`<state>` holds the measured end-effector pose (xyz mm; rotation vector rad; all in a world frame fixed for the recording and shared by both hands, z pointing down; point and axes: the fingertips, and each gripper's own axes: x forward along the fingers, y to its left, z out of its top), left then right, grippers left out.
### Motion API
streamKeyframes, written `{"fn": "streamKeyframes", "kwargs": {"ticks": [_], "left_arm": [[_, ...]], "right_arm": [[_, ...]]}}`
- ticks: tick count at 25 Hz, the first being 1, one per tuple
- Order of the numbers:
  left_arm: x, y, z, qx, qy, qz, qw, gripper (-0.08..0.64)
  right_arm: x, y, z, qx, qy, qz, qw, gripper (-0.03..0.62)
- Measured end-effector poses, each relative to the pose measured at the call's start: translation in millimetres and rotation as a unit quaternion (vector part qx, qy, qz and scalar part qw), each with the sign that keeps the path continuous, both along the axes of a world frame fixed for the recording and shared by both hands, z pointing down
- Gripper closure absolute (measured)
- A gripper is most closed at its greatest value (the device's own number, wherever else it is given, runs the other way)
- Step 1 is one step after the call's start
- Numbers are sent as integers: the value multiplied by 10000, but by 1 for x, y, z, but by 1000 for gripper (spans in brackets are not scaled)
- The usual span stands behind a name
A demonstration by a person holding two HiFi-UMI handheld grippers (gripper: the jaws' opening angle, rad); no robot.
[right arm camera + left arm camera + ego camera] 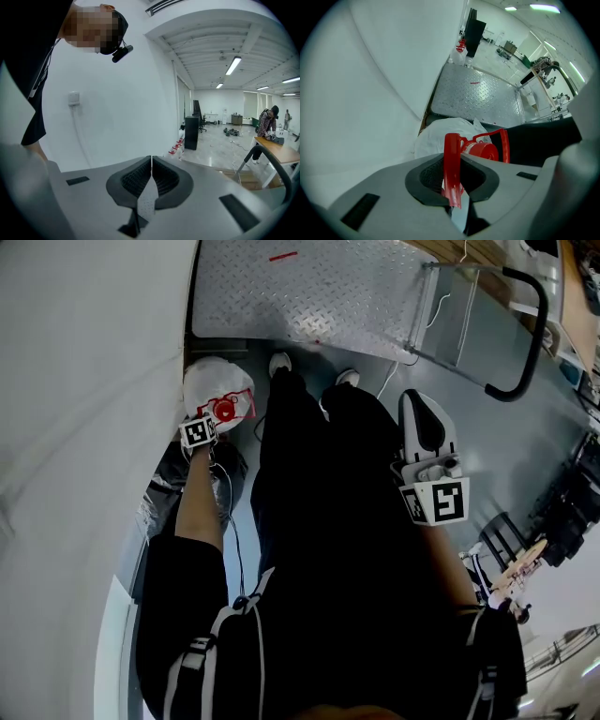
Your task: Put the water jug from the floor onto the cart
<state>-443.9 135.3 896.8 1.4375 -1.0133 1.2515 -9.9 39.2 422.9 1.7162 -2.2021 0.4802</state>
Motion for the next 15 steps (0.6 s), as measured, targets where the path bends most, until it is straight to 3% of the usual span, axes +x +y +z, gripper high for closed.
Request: {"fn": "streamKeyframes", "kwargs": {"ticks": [7, 15], "left_arm": [[25, -16, -34, 217, 213, -122, 9995, 495], [66, -52, -67, 332, 598, -418, 9968, 491]], "right_arm": [[-10, 5, -14, 10, -37, -125, 9999, 572], [43, 3, -42, 580, 51, 756, 9954, 572]]}}
